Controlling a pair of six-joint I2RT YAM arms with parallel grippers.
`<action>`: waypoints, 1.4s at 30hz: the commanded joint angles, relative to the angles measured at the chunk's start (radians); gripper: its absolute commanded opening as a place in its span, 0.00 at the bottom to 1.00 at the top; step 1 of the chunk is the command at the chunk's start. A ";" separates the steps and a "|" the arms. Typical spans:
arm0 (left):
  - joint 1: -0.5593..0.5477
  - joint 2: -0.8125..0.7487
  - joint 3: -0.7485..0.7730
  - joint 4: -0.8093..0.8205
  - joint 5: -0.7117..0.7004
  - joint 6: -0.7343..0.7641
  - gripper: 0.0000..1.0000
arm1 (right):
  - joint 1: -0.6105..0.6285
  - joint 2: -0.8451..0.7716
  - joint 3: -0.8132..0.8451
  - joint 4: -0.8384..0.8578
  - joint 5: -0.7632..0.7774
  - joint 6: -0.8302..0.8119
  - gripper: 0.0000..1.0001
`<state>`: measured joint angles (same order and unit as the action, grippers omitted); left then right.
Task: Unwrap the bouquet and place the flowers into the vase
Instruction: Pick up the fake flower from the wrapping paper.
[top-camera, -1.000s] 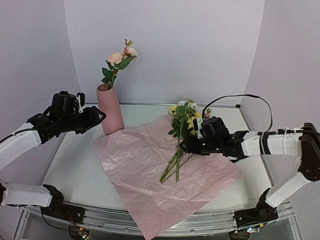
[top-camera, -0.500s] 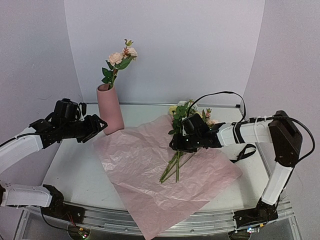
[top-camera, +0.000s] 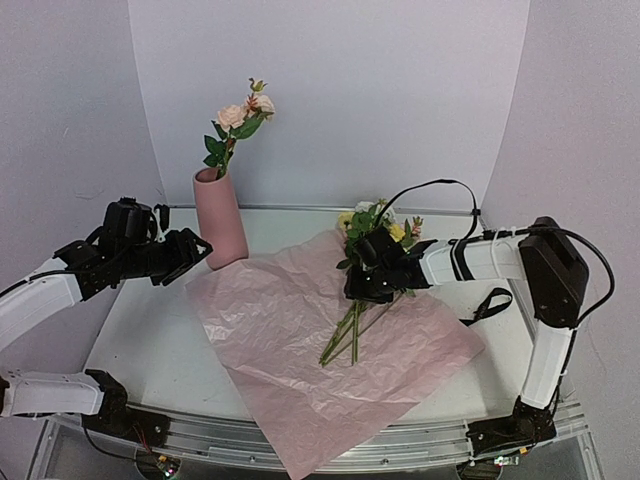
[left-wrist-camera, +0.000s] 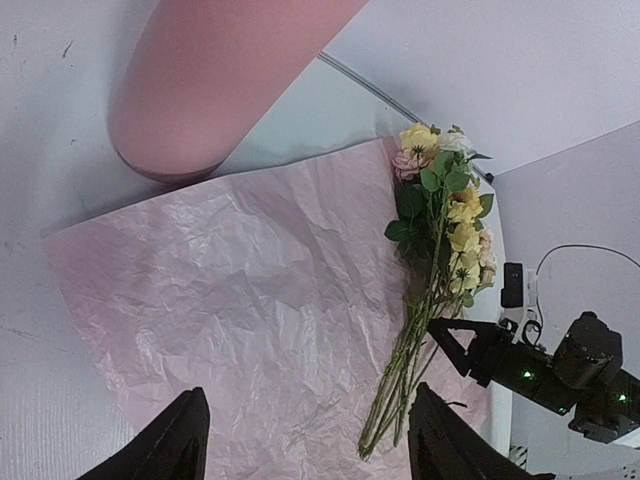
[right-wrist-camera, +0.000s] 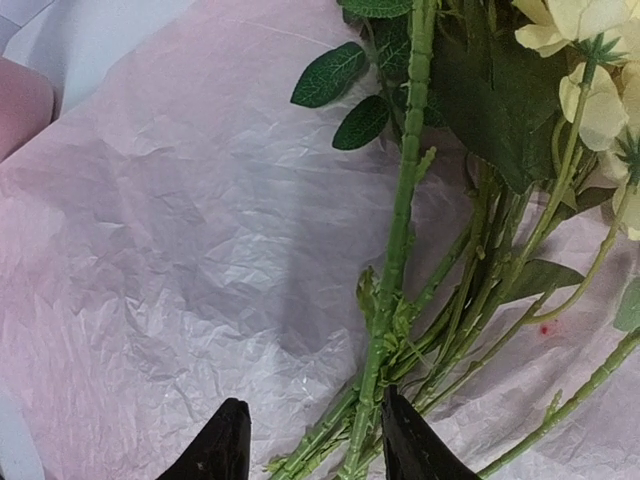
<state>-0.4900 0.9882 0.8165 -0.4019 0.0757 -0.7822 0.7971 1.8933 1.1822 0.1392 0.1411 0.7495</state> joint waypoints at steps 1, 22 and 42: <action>0.001 -0.006 0.011 0.015 -0.016 0.019 0.69 | 0.000 0.030 0.043 -0.071 0.061 0.016 0.45; 0.001 0.001 0.009 0.011 -0.025 0.018 0.69 | 0.000 0.108 0.110 -0.132 0.102 0.032 0.29; 0.001 0.024 0.028 0.010 -0.001 0.001 0.68 | -0.001 0.024 0.106 -0.138 0.078 0.070 0.00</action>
<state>-0.4900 1.0110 0.8165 -0.4026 0.0677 -0.7841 0.7967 2.0007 1.2789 0.0441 0.2173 0.8130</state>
